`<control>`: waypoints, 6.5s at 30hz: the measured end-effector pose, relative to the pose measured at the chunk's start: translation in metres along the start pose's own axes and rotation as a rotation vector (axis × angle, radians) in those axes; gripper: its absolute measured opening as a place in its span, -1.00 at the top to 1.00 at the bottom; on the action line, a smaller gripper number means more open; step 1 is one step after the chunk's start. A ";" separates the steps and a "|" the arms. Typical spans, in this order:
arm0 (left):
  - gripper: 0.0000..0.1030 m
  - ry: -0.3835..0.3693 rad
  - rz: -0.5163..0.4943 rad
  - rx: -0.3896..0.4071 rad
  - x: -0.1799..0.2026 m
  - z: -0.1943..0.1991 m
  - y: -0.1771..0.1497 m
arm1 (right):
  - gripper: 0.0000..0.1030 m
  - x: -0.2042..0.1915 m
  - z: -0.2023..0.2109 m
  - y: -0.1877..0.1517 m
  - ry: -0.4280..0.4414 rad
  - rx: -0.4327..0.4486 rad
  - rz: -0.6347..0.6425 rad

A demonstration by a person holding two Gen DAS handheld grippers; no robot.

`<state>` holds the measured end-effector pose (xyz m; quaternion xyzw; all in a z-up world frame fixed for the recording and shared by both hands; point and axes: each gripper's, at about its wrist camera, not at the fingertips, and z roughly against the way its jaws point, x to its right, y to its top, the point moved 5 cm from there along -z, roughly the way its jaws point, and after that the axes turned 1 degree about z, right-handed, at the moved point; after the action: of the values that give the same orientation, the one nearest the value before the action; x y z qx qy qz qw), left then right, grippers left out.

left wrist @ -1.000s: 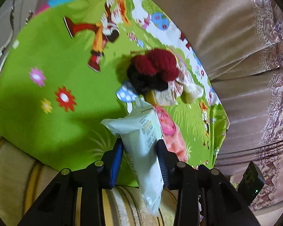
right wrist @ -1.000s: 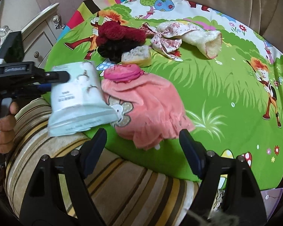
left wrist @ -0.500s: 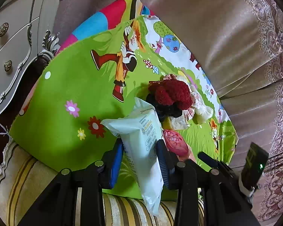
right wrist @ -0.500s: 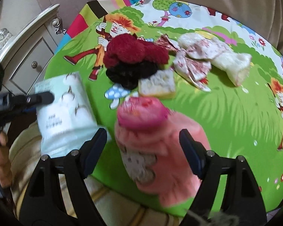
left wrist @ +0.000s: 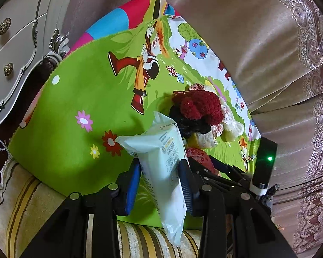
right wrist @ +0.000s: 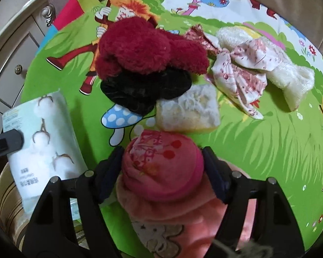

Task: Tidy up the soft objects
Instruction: 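Grasp the white wipes pack with left tool while right tool grasps the pink hat, then carry both items over the box and open both tools to drop them, then move both tools back over the red knit hat and pink cloth, then grasp the red knit hat with left tool while right tool grasps the pink cloth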

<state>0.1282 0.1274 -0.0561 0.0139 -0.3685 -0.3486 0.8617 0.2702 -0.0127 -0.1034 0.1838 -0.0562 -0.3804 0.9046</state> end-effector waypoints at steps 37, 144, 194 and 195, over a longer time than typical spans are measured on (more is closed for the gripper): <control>0.28 -0.165 -0.180 -0.115 0.121 0.000 -0.060 | -0.44 0.075 0.184 -0.098 -0.041 0.328 -0.232; -0.25 -0.081 -0.229 -0.052 0.121 -0.030 0.035 | -0.57 0.101 0.177 -0.138 -0.087 0.214 -0.187; -0.03 -0.123 -0.141 0.013 0.082 -0.034 0.073 | 0.25 0.030 0.018 -0.064 0.042 -0.032 0.080; -0.04 -0.128 -0.138 0.012 0.082 -0.033 0.069 | 0.40 0.034 0.020 -0.064 0.051 -0.028 0.067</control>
<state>0.2302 0.1219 -0.0094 0.0222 -0.4230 -0.4053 0.8101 0.2462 -0.0838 -0.1102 0.1790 -0.0339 -0.3459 0.9204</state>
